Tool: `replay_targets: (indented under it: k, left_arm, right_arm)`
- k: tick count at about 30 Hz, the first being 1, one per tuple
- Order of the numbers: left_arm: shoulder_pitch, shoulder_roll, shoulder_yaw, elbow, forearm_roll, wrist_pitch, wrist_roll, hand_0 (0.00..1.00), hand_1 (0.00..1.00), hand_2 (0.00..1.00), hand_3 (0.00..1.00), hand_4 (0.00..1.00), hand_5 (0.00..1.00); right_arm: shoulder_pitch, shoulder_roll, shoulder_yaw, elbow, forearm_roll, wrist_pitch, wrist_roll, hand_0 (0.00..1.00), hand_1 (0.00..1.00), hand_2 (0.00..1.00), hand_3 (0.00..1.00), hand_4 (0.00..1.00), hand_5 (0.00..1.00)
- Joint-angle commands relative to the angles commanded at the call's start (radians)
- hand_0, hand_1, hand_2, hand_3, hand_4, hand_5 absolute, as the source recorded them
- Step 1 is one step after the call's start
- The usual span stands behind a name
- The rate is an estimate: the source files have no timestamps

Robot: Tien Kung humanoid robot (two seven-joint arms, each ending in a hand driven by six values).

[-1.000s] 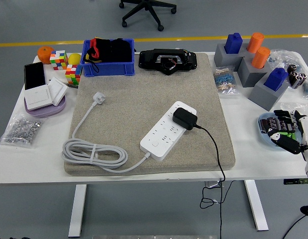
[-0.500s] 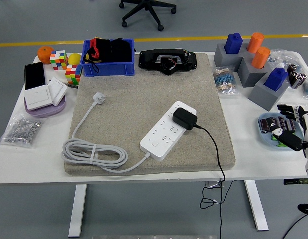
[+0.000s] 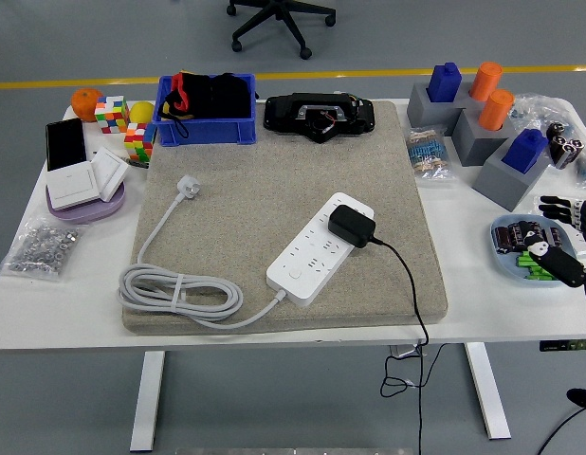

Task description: Press the white button,pick up the black plug,place it near the board,insert it into the board

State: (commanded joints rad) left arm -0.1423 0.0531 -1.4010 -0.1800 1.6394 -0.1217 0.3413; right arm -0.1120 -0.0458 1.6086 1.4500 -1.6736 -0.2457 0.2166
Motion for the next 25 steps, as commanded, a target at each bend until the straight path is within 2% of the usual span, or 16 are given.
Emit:
replay_targets:
  k: [25]
  left_arm:
    - [0.002, 0.000, 0.002, 0.000, -0.001, 0.000, 0.001, 0.685, 0.677, 0.658, 0.685, 0.562, 0.198]
  right_arm:
    - [0.000, 0.006, 0.004, 0.002, 0.012, 0.017, -0.010, 0.765, 0.614, 0.587, 0.614, 0.786, 0.171]
